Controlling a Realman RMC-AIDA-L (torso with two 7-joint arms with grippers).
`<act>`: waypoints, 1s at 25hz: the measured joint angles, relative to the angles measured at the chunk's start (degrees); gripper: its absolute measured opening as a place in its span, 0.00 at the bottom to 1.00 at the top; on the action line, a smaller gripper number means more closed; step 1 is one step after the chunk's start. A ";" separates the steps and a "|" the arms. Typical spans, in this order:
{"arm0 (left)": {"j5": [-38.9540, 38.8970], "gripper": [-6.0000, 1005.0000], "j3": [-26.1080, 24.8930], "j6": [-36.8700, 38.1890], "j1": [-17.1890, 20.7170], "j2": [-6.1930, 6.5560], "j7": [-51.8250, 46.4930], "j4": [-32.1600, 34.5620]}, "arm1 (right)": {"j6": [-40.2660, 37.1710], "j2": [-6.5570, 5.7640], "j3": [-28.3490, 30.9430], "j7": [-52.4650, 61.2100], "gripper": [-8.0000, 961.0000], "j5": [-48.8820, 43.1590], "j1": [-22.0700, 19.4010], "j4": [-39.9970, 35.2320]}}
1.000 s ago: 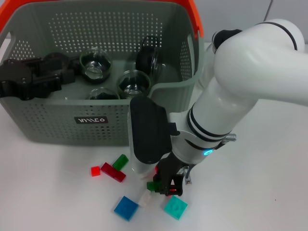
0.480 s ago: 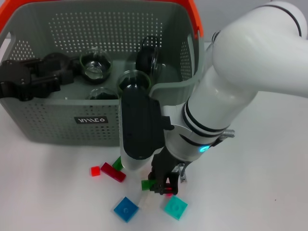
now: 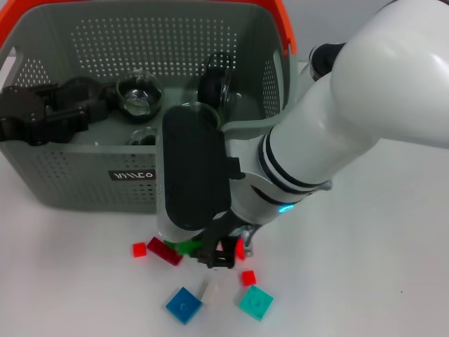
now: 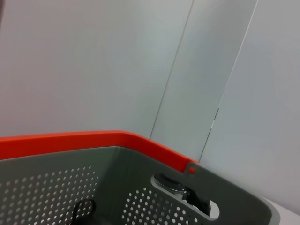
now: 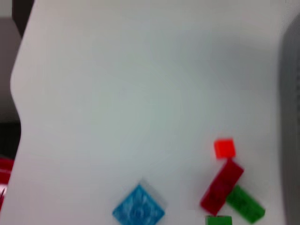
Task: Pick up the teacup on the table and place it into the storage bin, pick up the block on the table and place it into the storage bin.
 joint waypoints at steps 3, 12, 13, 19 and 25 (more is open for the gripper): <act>-0.04 0.62 0.00 0.00 -0.10 -0.01 0.00 -0.01 | 0.83 0.01 1.19 0.01 0.21 0.04 -1.35 -3.32; -0.07 0.62 0.00 0.00 -0.13 -0.17 0.00 -0.01 | 5.90 -0.04 6.74 0.05 0.22 0.77 -5.51 -12.74; -0.07 0.62 0.00 0.00 -0.13 -0.17 0.00 -0.01 | 6.40 -0.04 7.31 0.05 0.22 1.01 -5.77 -13.60; -0.08 0.62 -0.01 -0.04 -0.14 -0.18 0.04 0.00 | 9.16 -0.20 11.04 0.08 0.22 4.60 -6.29 -16.49; -0.07 0.62 0.01 -0.12 -0.13 -0.19 0.09 0.00 | 12.57 -0.24 16.57 1.58 0.21 4.56 -4.36 -13.26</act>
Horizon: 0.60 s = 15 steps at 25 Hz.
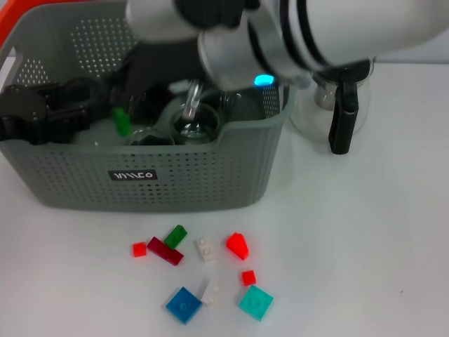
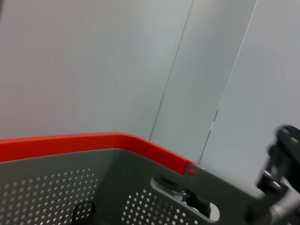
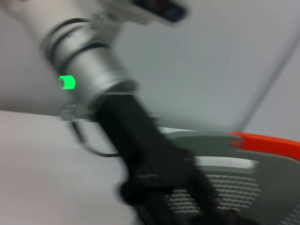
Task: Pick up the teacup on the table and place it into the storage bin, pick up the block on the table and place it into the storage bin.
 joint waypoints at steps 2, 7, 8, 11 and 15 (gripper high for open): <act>0.00 0.62 -0.02 -0.04 0.00 0.00 0.02 0.00 | 0.20 -0.01 1.16 0.01 0.18 0.00 0.58 1.32; 0.00 0.63 0.00 -0.49 0.00 -0.09 0.07 -0.01 | 0.59 -0.07 4.27 -0.72 0.12 0.62 1.86 5.40; 0.00 0.63 -0.01 -0.54 0.00 -0.11 0.07 -0.01 | 0.66 -0.07 4.29 -0.77 0.11 0.60 1.89 5.46; 0.00 0.63 -0.01 -0.58 -0.03 -0.11 0.08 -0.01 | 0.80 -0.10 4.38 -0.52 0.09 -0.28 2.31 6.01; 0.00 0.63 0.00 -0.62 -0.16 -0.08 0.08 -0.04 | 0.36 -0.17 4.99 -0.04 0.09 -1.27 3.12 7.30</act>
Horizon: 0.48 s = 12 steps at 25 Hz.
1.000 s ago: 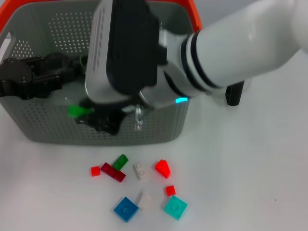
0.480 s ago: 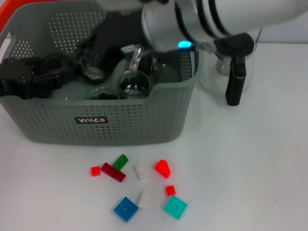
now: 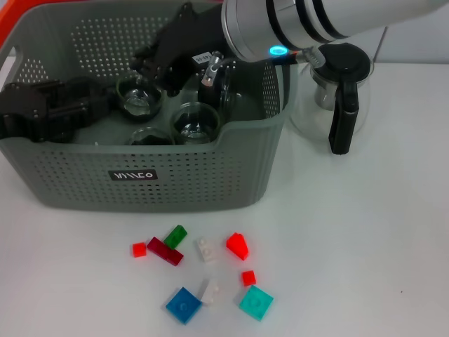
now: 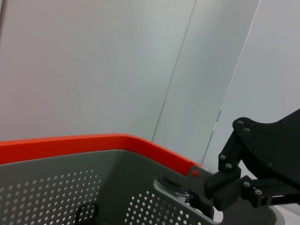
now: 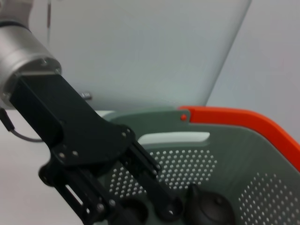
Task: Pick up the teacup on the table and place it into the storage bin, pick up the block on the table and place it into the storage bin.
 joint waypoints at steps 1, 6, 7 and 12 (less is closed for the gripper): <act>0.00 0.63 -0.01 -0.03 0.00 0.00 0.00 -0.02 | -0.06 0.00 0.00 0.00 0.09 -0.03 0.00 0.05; 0.00 0.63 -0.01 -0.06 -0.02 0.00 0.00 -0.06 | -0.30 -0.02 1.36 0.42 0.10 -0.76 0.20 0.13; 0.00 0.63 0.00 -0.06 -0.01 0.00 0.00 -0.06 | -0.59 -0.02 1.73 0.56 0.10 -0.98 0.25 0.15; 0.00 0.63 -0.04 -0.08 -0.02 0.07 0.01 -0.06 | -5.62 -0.01 2.28 -0.21 0.10 0.35 -0.83 -3.60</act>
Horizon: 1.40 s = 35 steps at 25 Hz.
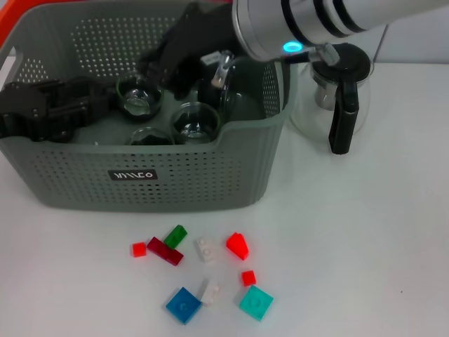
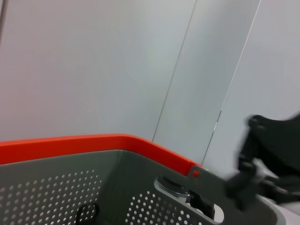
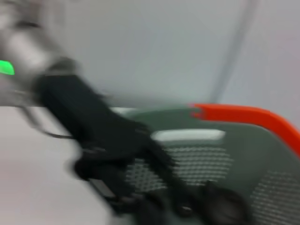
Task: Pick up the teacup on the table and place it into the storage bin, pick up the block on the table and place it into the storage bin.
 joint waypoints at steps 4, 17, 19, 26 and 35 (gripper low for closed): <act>0.00 0.63 0.03 0.00 -0.11 0.16 0.00 -0.45 | -7.94 0.00 0.02 -0.48 0.10 4.63 -0.41 -4.46; 0.10 0.63 0.14 -0.23 -0.18 0.29 0.08 -1.32 | -22.82 0.09 -0.70 3.40 0.10 5.78 0.74 -2.15; 0.10 0.63 0.39 -0.27 -0.31 0.28 0.09 -1.32 | -24.34 0.06 -1.17 4.42 0.10 5.49 0.75 -1.75; 0.33 0.63 0.56 -0.32 -0.86 0.26 0.09 -1.35 | -26.37 0.19 -3.06 5.44 0.10 3.42 2.91 7.50; 0.44 0.63 0.57 -0.32 -0.82 -0.07 0.08 -1.64 | -25.58 0.33 -12.19 5.60 0.39 1.39 6.55 14.00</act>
